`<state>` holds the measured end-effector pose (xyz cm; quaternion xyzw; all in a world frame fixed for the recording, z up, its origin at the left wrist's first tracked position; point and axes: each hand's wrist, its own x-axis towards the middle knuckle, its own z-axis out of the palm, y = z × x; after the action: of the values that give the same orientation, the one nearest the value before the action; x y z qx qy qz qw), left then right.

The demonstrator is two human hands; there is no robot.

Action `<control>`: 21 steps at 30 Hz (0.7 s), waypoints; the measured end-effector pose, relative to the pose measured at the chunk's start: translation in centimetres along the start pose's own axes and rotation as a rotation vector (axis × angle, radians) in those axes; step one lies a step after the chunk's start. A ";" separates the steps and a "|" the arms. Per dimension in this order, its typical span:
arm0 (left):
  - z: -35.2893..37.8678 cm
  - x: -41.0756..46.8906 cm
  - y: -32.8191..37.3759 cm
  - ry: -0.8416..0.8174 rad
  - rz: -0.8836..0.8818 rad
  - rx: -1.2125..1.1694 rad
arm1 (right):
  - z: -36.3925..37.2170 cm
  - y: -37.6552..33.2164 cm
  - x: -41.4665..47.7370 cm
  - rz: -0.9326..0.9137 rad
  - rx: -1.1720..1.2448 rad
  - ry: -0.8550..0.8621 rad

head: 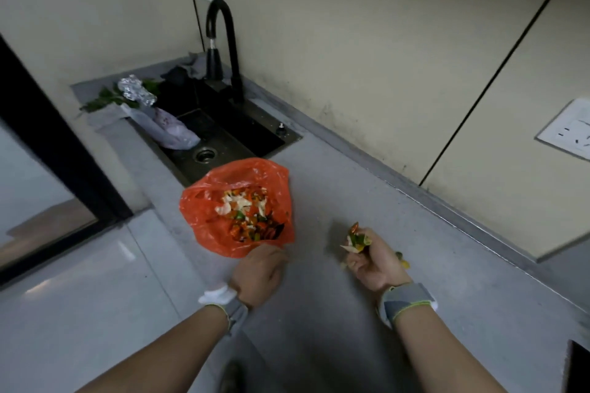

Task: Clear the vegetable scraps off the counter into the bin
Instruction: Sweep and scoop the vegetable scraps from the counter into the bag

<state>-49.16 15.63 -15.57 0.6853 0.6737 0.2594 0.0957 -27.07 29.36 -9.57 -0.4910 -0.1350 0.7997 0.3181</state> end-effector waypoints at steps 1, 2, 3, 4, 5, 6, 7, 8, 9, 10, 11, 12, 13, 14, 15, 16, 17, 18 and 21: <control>-0.8 0.1 -1.1 0.017 0.019 -0.006 | 1.9 0.3 0.1 -0.004 -0.025 -0.024; -1.3 0.3 -2.2 0.041 0.041 -0.008 | 3.9 0.6 0.0 -0.008 -0.046 -0.050; -1.9 0.4 -3.1 0.060 0.052 -0.004 | 5.7 0.9 0.2 -0.021 -0.057 -0.073; -2.4 0.5 -4.2 0.091 0.053 -0.002 | 7.7 1.3 0.3 -0.035 -0.077 -0.096; -2.9 0.5 -5.1 0.121 0.055 0.000 | 9.7 1.9 0.6 -0.042 -0.099 -0.121; -3.3 0.5 -5.9 0.152 0.065 0.002 | 11.5 2.5 0.9 -0.040 -0.113 -0.144; -3.9 0.5 -6.7 0.171 0.062 -0.004 | 13.3 3.3 1.6 -0.036 -0.128 -0.169; -4.4 0.5 -7.3 0.188 0.054 -0.009 | 15.0 4.0 2.3 -0.035 -0.145 -0.192; -4.8 0.5 -7.8 0.203 0.048 -0.008 | 16.5 4.6 3.1 -0.041 -0.171 -0.200; -5.2 0.5 -8.5 0.204 0.034 -0.016 | 17.9 5.3 4.1 -0.055 -0.198 -0.198; -5.7 0.5 -9.1 0.195 0.013 -0.019 | 19.0 6.0 5.2 -0.076 -0.239 -0.186; -5.8 0.5 -9.7 0.205 0.012 -0.012 | 19.8 6.4 6.0 -0.100 -0.307 -0.168; -6.0 0.4 -10.5 0.204 0.008 -0.018 | 20.5 6.9 6.8 -0.135 -0.413 -0.140; -6.4 0.4 -11.4 0.197 0.008 -0.036 | 21.3 7.6 7.5 -0.176 -0.557 -0.110; -6.5 0.5 -11.9 0.196 0.004 -0.049 | 21.6 8.0 8.0 -0.211 -0.731 -0.068; -6.3 0.7 -11.9 0.209 0.007 -0.059 | 21.5 8.1 8.2 -0.237 -0.907 -0.020; -6.4 1.1 -12.0 0.211 -0.010 -0.067 | 21.6 8.4 8.2 -0.256 -1.032 0.022; -6.7 1.2 -12.2 0.201 -0.031 -0.088 | 21.7 8.7 8.6 -0.281 -1.076 0.053; -7.3 1.9 -11.6 0.201 -0.236 -0.231 | 22.5 9.2 9.1 -0.374 -0.892 0.082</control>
<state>-62.87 16.74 -14.55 0.5565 0.7214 0.3892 0.1354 -52.95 30.39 -9.96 -0.5780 -0.5380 0.5729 0.2198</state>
